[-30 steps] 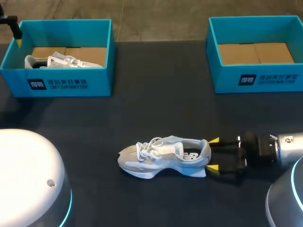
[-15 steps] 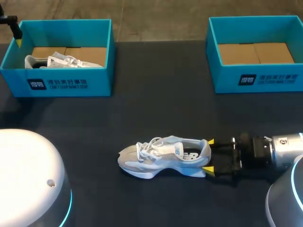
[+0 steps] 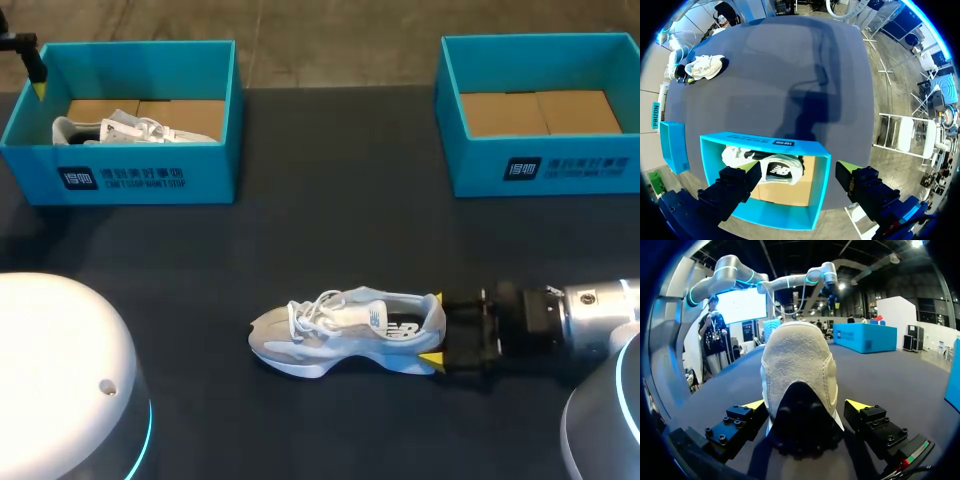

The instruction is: Take the shoe out of the shoebox, open the shoe tongue, remove and reinsert the insole, then place the shoe into the shoebox

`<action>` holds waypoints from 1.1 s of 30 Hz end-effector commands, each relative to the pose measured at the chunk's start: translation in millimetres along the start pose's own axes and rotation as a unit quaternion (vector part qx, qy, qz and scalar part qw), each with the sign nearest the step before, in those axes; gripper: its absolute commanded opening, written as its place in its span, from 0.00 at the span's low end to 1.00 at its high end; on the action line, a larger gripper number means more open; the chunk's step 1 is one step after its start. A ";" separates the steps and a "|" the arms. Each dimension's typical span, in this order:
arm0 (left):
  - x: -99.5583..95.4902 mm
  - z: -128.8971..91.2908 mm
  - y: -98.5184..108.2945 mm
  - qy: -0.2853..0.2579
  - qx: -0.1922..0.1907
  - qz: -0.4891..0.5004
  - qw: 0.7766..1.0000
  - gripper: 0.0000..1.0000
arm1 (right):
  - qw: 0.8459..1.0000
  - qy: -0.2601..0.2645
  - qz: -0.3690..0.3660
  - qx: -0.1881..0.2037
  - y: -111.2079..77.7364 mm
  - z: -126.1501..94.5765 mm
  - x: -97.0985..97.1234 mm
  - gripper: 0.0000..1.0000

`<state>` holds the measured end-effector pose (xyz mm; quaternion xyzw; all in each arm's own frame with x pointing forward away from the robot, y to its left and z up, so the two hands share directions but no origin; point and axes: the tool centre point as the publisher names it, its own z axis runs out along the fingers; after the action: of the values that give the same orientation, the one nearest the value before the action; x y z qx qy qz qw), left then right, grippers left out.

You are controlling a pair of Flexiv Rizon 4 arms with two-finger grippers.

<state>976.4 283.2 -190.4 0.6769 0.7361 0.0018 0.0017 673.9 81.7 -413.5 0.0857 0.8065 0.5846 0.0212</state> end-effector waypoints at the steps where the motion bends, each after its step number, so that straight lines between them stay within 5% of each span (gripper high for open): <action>1: 0.2 -0.3 -0.8 0.001 -0.001 0.000 1.000 1.00 | 1.000 0.002 0.001 0.002 -0.4 5.3 -0.4 1.00; 30: 0.2 -0.3 -0.8 0.001 -0.001 0.000 1.000 1.00 | 1.000 0.017 -0.007 0.000 4.5 24.7 -0.2 1.00; 31: 0.2 -0.3 -0.8 0.001 -0.001 0.000 1.000 1.00 | 1.000 0.017 -0.007 0.000 4.1 24.9 -0.6 0.49; 32: 0.2 -0.3 -0.8 0.001 -0.001 0.000 1.000 1.00 | 1.000 0.017 -0.007 0.001 3.8 25.2 -0.8 0.32; 33: 0.2 -0.3 -0.8 0.001 -0.001 0.000 1.000 1.00 | 1.000 0.017 -0.007 0.001 3.6 25.8 -0.9 0.00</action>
<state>976.4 283.2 -190.4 0.6769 0.7361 0.0018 0.0017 676.8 103.2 -416.4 0.0697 0.8067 0.5868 0.0112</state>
